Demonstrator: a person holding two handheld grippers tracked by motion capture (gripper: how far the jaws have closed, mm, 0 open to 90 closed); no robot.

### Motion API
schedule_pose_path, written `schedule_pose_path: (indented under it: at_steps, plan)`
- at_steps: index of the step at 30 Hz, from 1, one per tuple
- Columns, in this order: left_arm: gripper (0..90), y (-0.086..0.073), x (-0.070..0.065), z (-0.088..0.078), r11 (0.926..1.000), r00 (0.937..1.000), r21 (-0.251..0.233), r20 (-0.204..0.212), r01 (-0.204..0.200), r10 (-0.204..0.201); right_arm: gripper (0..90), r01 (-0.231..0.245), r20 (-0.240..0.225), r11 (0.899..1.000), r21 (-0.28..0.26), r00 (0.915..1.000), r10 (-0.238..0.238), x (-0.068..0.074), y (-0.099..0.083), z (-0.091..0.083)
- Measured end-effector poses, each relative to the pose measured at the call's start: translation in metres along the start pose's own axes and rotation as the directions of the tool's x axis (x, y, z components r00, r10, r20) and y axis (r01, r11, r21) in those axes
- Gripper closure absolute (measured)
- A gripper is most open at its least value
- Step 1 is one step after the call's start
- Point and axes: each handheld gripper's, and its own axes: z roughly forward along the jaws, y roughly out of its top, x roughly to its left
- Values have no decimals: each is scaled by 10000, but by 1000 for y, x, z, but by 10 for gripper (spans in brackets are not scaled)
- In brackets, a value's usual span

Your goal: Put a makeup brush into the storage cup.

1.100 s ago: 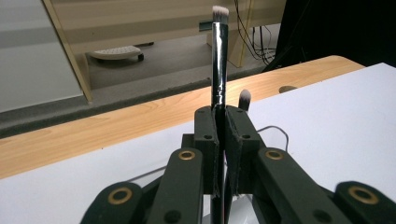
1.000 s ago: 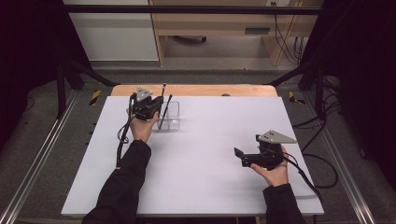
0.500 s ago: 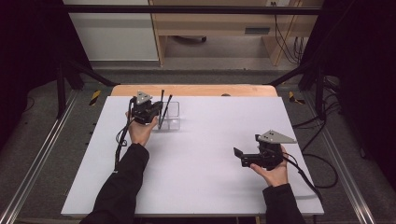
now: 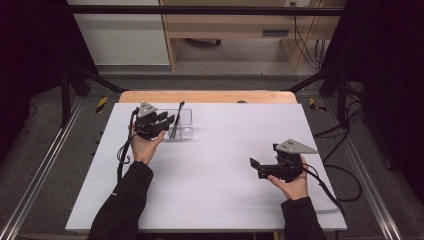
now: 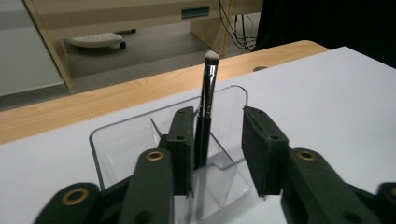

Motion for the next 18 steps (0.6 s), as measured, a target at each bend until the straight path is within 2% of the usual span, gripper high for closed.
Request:
schedule_pose_path:
  at_steps: [7, 10, 14, 18]
  plan:
    - [513, -3, -8, -26, 9996, 9996, -75, 41, -266, 266, 26, 25, -9, 10000, -26, 10000, -25, 1, 0, -1]
    - [470, -4, -11, -37, 9993, 9996, -249, 102, -270, 273, 26, 17, -7, 10000, -56, 10000, -17, 1, 1, -1]
    - [413, -7, -16, -47, 9988, 9989, -195, 128, -447, 450, 26, 21, 9, 9999, -157, 10000, -21, 2, 1, -2]
    - [365, -12, -19, -57, 9990, 9988, -223, 301, -388, 394, 26, 28, 15, 9998, -190, 10000, -28, 2, 1, -3]
